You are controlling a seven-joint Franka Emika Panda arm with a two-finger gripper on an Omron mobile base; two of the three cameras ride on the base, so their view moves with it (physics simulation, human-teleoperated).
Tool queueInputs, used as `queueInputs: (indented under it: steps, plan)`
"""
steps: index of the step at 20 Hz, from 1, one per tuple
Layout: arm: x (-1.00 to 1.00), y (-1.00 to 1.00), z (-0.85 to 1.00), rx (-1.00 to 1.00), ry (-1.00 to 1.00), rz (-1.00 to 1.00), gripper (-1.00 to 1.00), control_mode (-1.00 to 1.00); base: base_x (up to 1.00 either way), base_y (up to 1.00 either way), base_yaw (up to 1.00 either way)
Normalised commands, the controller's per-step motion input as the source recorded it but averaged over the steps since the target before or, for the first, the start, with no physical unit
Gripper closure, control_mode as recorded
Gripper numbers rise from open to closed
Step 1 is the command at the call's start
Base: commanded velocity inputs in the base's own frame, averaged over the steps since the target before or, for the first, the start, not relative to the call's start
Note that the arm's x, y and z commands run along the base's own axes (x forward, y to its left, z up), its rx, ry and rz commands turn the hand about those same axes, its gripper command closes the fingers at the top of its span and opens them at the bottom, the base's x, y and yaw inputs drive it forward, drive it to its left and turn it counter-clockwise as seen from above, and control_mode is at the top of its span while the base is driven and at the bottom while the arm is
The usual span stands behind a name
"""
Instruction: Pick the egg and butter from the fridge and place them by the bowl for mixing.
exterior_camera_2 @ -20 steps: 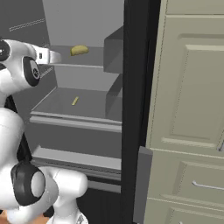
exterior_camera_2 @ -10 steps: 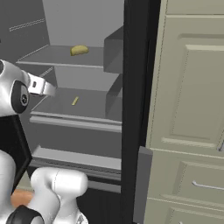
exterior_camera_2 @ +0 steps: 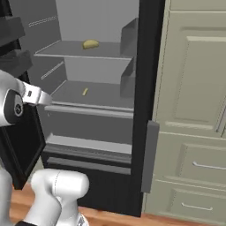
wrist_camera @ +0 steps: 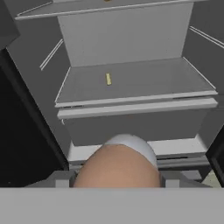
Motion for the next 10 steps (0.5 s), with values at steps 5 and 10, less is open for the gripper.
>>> queueInputs:
  steps: [5, 10]
  plan:
    - [0.00, 0.00, 0.00, 0.00, 0.00, 0.00, 1.00, 1.00, -1.00, 0.29, -0.08]
    - [0.00, 0.00, 0.00, 0.00, 0.00, 0.00, 1.00, 1.00, -1.00, 0.30, -0.35]
